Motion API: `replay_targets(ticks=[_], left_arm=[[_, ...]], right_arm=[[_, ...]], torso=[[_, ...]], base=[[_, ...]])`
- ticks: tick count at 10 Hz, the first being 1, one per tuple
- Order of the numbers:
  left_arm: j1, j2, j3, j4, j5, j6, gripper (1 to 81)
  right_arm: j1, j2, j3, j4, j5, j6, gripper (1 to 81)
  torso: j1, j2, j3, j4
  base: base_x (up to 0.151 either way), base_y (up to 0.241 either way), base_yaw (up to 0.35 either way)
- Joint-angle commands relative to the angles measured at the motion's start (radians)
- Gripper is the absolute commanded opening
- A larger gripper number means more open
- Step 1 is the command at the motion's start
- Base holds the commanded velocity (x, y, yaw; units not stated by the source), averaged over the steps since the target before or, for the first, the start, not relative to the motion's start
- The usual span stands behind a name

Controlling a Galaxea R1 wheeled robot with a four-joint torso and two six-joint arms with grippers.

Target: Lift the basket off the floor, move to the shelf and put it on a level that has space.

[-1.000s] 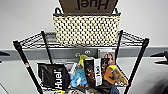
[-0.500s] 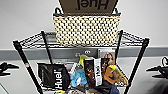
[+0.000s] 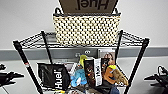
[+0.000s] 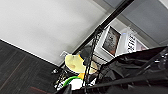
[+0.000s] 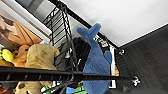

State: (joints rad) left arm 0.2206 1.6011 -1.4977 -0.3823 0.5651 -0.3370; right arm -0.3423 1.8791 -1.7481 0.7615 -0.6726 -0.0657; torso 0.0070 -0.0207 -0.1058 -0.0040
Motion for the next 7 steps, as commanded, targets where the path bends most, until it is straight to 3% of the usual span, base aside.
replay_targets(ticks=[1, 5, 7], left_arm=[[0.013, 0.010, 0.014, -0.010, -0.039, 0.032, 81.1], [0.222, 0.060, 0.022, -0.013, -0.212, 0.032, 81.1], [0.291, 0.087, 0.048, -0.004, -0.255, 0.035, 81.1]], right_arm=[[0.009, 0.010, -0.019, 0.036, -0.005, -0.048, 81.1], [-0.134, 0.051, -0.016, 0.038, 0.047, -0.074, 81.1], [-0.189, 0.065, -0.019, 0.036, 0.059, -0.074, 81.1]], torso=[[0.000, 0.000, 0.000, 0.000], [0.000, 0.000, 0.000, 0.000], [0.000, 0.000, 0.000, 0.000]], base=[[0.000, 0.000, 0.000], [0.000, 0.000, 0.000], [0.000, 0.000, 0.000]])
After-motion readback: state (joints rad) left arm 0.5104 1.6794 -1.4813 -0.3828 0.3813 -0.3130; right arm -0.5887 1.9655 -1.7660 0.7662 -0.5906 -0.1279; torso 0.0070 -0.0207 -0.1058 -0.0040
